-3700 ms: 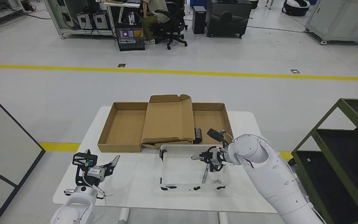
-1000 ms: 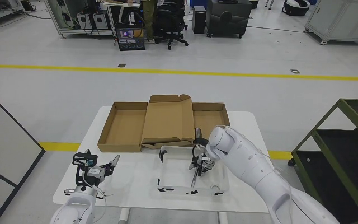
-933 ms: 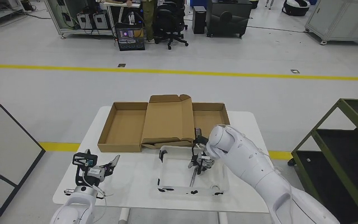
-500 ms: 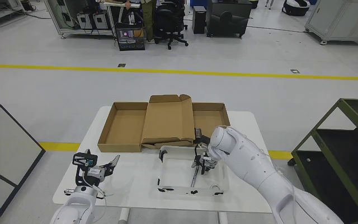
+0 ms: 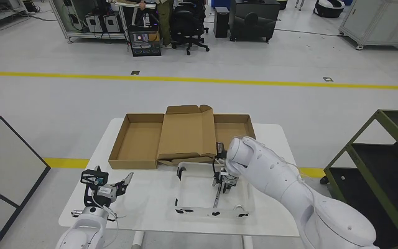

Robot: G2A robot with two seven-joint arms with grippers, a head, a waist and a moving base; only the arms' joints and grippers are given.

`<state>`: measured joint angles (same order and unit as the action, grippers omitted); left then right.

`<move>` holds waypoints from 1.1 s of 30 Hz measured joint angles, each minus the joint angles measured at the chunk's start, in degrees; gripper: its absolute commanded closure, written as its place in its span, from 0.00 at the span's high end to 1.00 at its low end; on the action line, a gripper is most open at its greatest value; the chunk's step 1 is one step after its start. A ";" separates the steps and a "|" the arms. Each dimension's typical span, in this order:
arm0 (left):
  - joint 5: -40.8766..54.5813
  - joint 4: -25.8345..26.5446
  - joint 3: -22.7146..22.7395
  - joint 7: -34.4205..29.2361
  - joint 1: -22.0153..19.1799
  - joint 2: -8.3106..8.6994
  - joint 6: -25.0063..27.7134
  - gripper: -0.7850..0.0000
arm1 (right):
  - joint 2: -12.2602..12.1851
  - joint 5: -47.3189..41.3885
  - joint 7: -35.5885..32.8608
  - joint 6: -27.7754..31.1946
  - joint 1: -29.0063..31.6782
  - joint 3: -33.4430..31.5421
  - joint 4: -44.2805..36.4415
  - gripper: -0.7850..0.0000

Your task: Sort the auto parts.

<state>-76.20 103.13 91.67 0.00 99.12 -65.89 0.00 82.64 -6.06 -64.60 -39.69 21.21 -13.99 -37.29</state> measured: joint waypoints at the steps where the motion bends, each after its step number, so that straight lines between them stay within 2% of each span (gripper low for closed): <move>1: 0.00 0.00 0.00 0.00 0.00 0.00 0.00 1.00 | 0.23 -0.92 0.11 -0.11 -0.39 0.95 0.45 0.40; 5: 0.00 0.00 0.00 0.00 0.00 0.00 0.00 1.00 | 1.20 -4.43 0.68 -0.68 -1.86 4.29 1.94 0.38; 8: 0.00 0.00 0.00 0.00 0.00 0.00 0.00 1.00 | 1.83 -4.31 0.69 -0.70 -1.80 4.27 2.77 0.37; 18: 0.00 0.00 0.00 0.00 0.00 0.00 0.00 1.00 | 4.04 -3.20 0.06 -0.06 -1.85 4.25 7.02 0.19; 24: 0.00 0.00 0.00 0.00 0.00 0.00 0.00 1.00 | 5.48 -2.25 -0.30 0.30 -1.80 4.25 9.66 0.19; 27: 0.00 0.00 0.00 0.00 0.00 0.00 0.00 1.00 | 6.18 -1.74 -0.55 0.55 -1.82 4.24 10.86 0.00; 33: 0.00 0.00 0.00 0.00 0.00 0.00 0.00 1.00 | 7.00 -0.45 -1.89 1.92 -3.35 4.25 10.72 0.00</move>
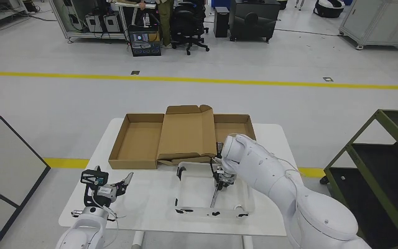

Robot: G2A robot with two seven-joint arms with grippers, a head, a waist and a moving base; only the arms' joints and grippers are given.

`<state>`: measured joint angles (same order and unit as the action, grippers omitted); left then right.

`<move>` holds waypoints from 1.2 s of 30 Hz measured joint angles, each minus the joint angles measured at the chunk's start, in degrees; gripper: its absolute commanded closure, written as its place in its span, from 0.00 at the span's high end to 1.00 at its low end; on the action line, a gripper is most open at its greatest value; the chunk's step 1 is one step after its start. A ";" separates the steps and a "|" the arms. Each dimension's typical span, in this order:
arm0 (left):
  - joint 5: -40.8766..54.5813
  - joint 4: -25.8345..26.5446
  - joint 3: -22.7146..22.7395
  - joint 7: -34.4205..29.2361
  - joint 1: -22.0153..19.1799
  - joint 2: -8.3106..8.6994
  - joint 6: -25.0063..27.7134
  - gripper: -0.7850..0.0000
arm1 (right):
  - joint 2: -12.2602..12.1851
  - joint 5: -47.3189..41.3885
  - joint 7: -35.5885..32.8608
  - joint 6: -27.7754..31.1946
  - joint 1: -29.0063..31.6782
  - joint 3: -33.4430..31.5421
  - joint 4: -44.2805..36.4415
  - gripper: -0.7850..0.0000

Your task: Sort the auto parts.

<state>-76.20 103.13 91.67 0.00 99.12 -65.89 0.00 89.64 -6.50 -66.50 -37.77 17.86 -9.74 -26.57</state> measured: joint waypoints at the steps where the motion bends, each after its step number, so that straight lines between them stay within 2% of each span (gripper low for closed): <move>1: 0.00 0.00 0.00 0.00 0.00 0.00 0.00 1.00 | -0.03 0.00 -0.26 0.26 -0.26 0.00 -0.27 0.00; 7: 0.00 0.00 0.00 0.00 0.00 0.00 0.00 1.00 | -1.29 -0.62 -1.12 1.11 -1.17 -0.17 -3.72 0.00; 13: 0.00 0.00 0.00 0.00 0.00 0.00 0.00 1.00 | -4.94 -1.99 1.36 3.61 -0.73 -3.84 -10.19 0.00; 19: 0.00 0.00 0.00 0.00 0.00 0.00 0.00 1.00 | -11.91 -2.48 4.17 7.89 1.83 -10.73 -21.01 0.00; 22: 0.00 0.00 0.00 0.00 0.00 0.00 0.00 1.00 | -16.62 -1.81 5.12 7.53 3.94 -16.31 -28.24 0.00; 26: 0.00 0.00 0.00 0.00 0.00 0.00 0.00 1.00 | -23.51 0.26 4.91 5.78 10.36 -25.72 -40.18 0.00; 29: 0.00 0.00 0.00 0.00 0.00 0.00 0.00 1.00 | -27.81 1.28 3.78 5.40 16.22 -33.35 -48.06 0.00; 32: 0.00 0.00 0.00 0.00 0.00 0.00 0.00 1.00 | -31.06 1.11 1.94 6.36 21.64 -40.89 -53.24 0.00; 36: 0.00 0.00 0.00 0.00 0.00 0.00 0.00 1.00 | -33.50 -1.23 -1.82 9.69 26.37 -48.48 -54.55 0.00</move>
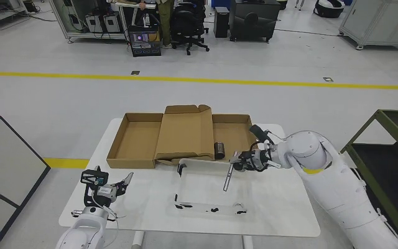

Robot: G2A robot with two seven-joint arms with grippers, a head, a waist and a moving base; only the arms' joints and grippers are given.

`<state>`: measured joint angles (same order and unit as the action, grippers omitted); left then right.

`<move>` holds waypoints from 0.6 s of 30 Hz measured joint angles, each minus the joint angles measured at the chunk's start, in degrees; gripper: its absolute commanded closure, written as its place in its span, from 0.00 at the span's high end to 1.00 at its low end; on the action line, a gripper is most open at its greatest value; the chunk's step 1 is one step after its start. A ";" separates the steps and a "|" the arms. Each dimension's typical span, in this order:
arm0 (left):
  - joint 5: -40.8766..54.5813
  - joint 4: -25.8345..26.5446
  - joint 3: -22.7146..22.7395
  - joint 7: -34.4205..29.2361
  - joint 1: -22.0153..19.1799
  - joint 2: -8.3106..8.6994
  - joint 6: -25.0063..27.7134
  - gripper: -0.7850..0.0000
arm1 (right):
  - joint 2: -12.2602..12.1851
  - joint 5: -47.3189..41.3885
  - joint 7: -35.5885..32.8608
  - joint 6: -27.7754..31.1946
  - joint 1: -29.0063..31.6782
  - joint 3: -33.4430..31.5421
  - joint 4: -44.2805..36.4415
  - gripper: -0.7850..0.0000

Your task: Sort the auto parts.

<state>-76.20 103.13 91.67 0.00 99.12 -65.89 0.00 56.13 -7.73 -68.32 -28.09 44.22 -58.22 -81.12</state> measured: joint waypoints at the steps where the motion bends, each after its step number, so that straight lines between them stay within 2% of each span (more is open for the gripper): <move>1: 0.00 0.00 0.00 0.00 0.00 0.00 0.00 1.00 | -0.30 -0.52 -1.09 0.67 0.48 -1.03 0.49 0.00; 4: 0.00 0.00 0.00 0.00 0.00 0.00 0.00 1.00 | -0.54 -1.95 -4.25 2.02 0.13 -1.86 3.53 0.00; 9: 0.00 0.00 0.00 0.00 0.00 0.00 0.00 1.00 | 0.80 -5.62 -7.70 4.02 -4.62 0.88 13.00 0.00; 18: 0.00 0.00 0.00 0.00 0.00 0.00 0.00 1.00 | 6.07 -11.97 -10.06 5.44 -14.61 9.72 32.83 0.00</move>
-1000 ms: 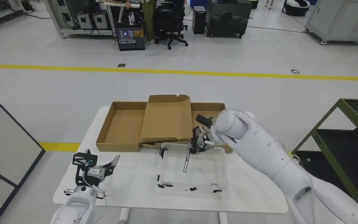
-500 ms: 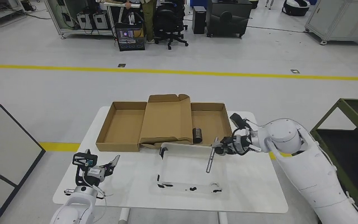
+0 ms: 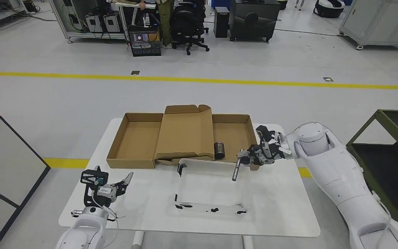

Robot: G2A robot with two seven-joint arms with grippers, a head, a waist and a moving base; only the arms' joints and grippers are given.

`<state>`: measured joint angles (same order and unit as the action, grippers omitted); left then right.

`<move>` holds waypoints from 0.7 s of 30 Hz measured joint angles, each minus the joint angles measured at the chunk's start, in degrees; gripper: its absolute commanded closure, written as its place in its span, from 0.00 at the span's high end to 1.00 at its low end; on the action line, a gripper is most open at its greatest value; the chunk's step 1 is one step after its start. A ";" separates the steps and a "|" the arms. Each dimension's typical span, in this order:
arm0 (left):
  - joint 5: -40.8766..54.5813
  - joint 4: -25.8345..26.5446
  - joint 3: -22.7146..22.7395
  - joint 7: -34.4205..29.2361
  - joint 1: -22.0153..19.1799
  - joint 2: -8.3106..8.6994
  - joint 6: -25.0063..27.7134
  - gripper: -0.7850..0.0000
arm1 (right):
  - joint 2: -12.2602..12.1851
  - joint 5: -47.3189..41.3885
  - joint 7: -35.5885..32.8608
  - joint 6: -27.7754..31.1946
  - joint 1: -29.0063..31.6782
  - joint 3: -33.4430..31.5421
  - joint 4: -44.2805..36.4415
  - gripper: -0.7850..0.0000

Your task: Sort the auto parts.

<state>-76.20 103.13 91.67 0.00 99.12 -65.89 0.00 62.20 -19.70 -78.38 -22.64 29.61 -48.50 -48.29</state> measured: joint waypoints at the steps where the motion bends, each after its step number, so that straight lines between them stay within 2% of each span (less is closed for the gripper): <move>1: 0.00 0.00 0.00 0.00 0.00 0.00 0.00 1.00 | 0.64 -0.57 -0.01 -0.22 -0.85 0.84 2.01 0.00; 6: 0.00 0.00 0.00 0.00 0.00 0.00 0.00 1.00 | 4.01 -3.20 1.79 -1.51 -4.94 4.15 12.59 0.00; 11: 0.00 0.00 0.00 0.00 0.00 0.00 0.00 1.00 | 6.64 -5.88 0.27 -2.05 -7.51 5.68 21.28 0.00; 21: 0.00 0.00 0.00 0.00 0.00 0.00 0.00 1.00 | 10.00 -7.49 4.46 -5.47 -10.34 6.41 32.76 0.00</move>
<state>-76.20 103.13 91.67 0.00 99.12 -65.89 0.00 72.20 -27.19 -73.92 -28.11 19.27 -42.09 -15.53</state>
